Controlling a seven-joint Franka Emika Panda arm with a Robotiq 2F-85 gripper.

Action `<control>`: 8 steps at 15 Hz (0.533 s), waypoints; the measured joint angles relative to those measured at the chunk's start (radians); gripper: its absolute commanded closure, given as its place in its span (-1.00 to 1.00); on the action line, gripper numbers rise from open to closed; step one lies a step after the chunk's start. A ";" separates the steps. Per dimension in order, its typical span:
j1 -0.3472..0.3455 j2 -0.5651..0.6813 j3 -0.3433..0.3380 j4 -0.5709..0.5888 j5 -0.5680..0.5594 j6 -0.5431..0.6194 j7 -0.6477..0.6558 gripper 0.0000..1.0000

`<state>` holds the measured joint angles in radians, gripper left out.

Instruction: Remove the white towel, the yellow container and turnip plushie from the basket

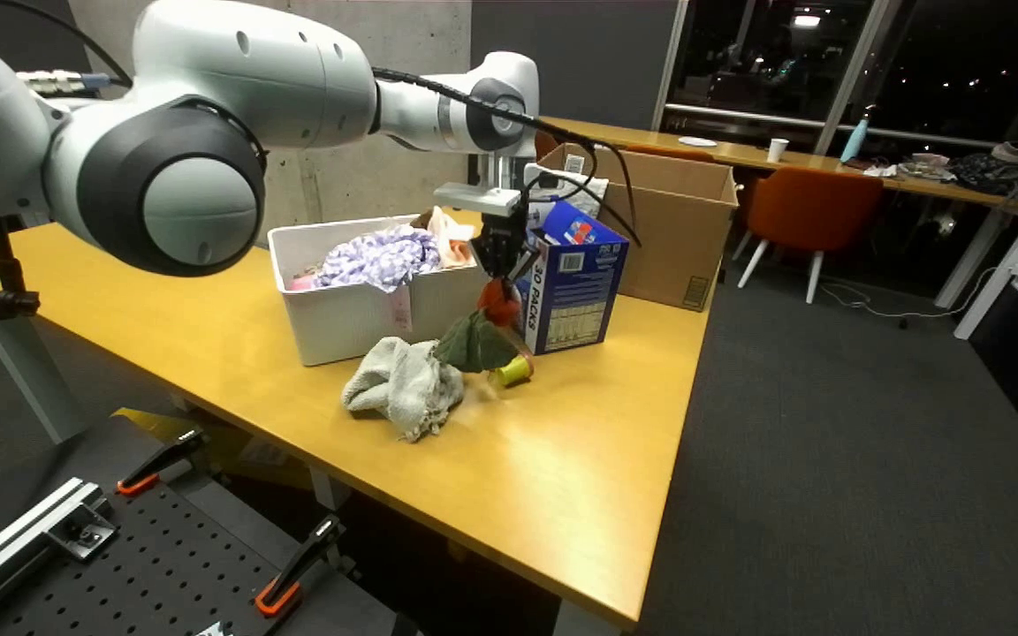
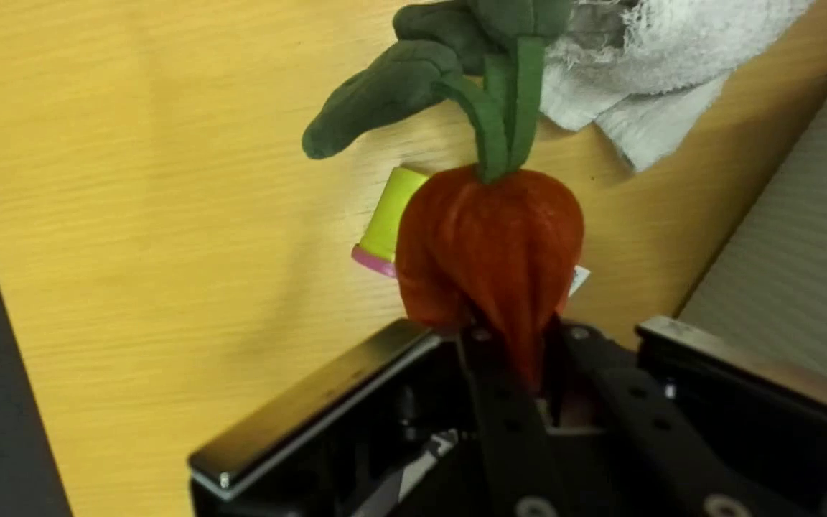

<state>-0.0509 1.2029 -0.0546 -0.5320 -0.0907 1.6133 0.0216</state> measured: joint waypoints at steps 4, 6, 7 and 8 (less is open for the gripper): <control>0.013 0.055 0.007 0.002 0.001 0.001 -0.004 0.22; 0.015 0.072 0.010 0.004 0.001 0.001 -0.007 0.15; 0.016 0.079 0.011 0.008 0.001 0.002 -0.007 -0.01; 0.016 0.084 0.012 0.011 0.001 0.002 -0.007 -0.13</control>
<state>-0.0344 1.2867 -0.0425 -0.5210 -0.0892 1.6151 0.0144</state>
